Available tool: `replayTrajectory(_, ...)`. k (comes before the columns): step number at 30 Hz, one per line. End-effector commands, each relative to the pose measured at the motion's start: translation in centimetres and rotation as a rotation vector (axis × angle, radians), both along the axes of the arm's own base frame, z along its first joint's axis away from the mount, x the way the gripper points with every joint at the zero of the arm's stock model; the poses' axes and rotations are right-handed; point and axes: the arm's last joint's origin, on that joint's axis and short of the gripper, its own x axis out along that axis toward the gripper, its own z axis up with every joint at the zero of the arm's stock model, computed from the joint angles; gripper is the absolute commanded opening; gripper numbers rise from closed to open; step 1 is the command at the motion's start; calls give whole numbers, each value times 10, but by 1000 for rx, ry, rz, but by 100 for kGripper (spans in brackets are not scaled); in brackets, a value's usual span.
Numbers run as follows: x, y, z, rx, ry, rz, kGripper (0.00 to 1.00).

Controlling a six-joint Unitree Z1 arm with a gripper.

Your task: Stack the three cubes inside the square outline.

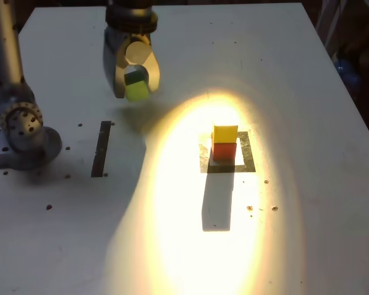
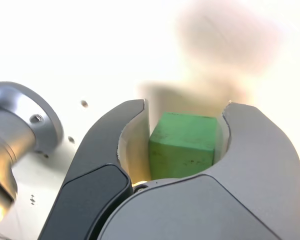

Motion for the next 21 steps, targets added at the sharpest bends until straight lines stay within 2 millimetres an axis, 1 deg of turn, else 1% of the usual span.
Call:
replayTrajectory(1,20,-24,28,41,-43,-124,24)
replayTrajectory(2,29,-37,43,62,-60,-182,24)
replayTrajectory(3,34,-43,50,72,-67,-211,24)
replayTrajectory(4,43,-56,62,85,-77,-262,24)
replayTrajectory(6,55,-74,74,93,-87,-322,24)
replayTrajectory(8,67,-91,81,92,-88,-368,24)
replayTrajectory(13,93,-122,86,94,-61,-441,24)
replayTrajectory(18,117,-146,84,91,-60,-491,24)
replayTrajectory(21,126,-155,83,93,-67,-510,24)
